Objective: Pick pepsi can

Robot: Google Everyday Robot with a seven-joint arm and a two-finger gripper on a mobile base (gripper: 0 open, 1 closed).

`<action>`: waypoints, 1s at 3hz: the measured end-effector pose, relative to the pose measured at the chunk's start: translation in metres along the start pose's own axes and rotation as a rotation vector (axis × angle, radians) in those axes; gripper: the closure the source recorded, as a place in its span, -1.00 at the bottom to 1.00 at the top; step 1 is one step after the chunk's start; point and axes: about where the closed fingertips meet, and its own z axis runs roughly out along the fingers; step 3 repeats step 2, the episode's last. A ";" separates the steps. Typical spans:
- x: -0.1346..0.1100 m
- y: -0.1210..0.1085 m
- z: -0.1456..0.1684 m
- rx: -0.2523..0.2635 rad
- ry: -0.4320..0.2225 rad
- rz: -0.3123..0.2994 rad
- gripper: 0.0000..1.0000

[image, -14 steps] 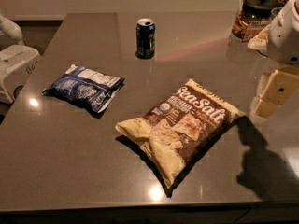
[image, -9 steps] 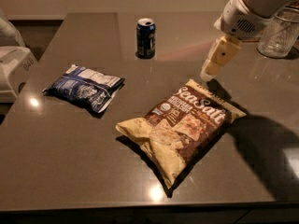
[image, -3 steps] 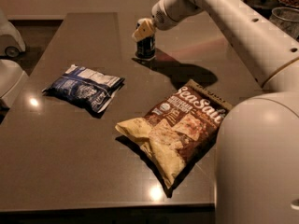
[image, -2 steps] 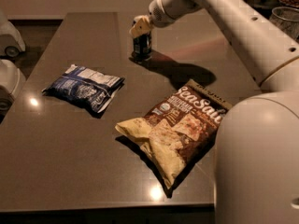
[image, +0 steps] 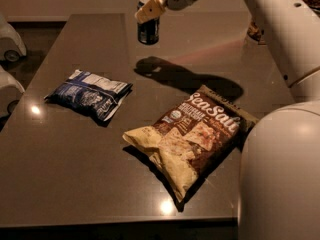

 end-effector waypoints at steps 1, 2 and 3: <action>-0.017 0.010 -0.020 -0.030 -0.016 -0.039 1.00; -0.019 0.012 -0.023 -0.037 -0.017 -0.045 1.00; -0.019 0.012 -0.023 -0.037 -0.017 -0.045 1.00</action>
Offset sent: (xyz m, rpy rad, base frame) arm -0.0127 0.0008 0.0235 0.0036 -0.0197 0.0459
